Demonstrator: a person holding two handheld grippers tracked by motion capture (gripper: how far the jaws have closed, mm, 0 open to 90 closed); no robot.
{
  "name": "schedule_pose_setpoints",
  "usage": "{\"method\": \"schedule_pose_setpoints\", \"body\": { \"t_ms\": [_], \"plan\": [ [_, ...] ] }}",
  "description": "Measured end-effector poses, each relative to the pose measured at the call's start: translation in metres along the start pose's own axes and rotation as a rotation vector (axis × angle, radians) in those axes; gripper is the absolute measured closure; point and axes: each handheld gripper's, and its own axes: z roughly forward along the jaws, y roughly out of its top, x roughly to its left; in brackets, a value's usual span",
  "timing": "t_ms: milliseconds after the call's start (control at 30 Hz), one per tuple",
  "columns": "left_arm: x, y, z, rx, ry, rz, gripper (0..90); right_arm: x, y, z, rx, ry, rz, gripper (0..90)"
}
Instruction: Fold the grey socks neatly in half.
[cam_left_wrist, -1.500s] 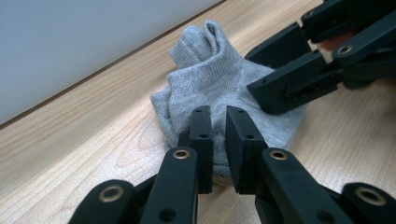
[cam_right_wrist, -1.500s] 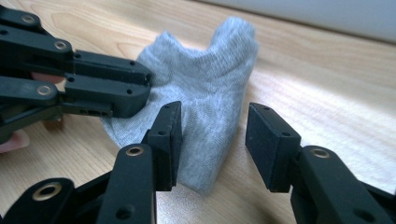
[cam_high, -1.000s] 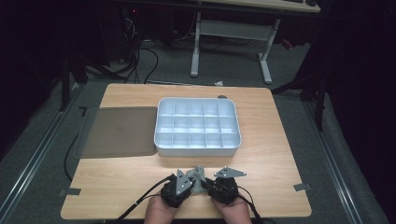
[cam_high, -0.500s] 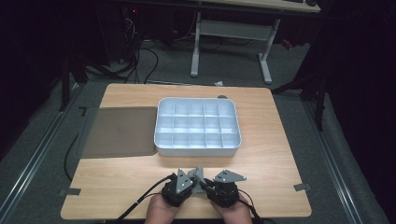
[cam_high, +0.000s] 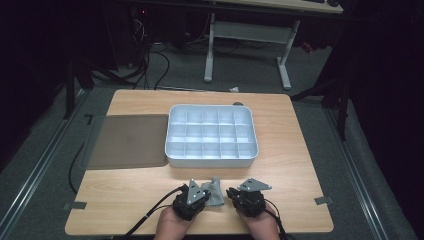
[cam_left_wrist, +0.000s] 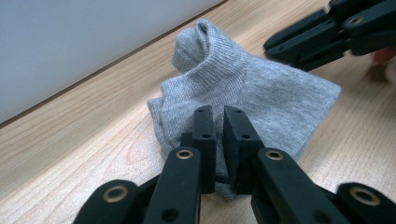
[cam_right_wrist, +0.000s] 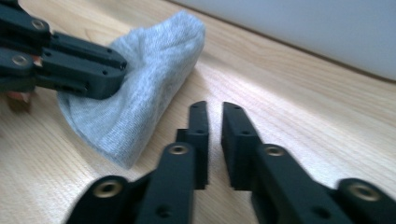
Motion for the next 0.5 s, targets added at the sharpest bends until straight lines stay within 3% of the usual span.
{"method": "schedule_pose_setpoints", "body": {
  "t_ms": [67,333,500],
  "plan": [
    [0.001,-0.001,0.0,-0.003,-0.007,-0.006,83.5,0.002,0.0,0.007,0.016,0.004,-0.011,89.9],
    [0.001,-0.001,0.0,-0.004,-0.008,-0.01,83.4,0.013,0.003,0.011,0.023,0.055,-0.012,89.9],
    [0.001,-0.001,-0.001,-0.003,-0.006,-0.009,83.5,0.021,0.009,0.008,0.003,0.074,-0.028,90.0]
  ]
}}
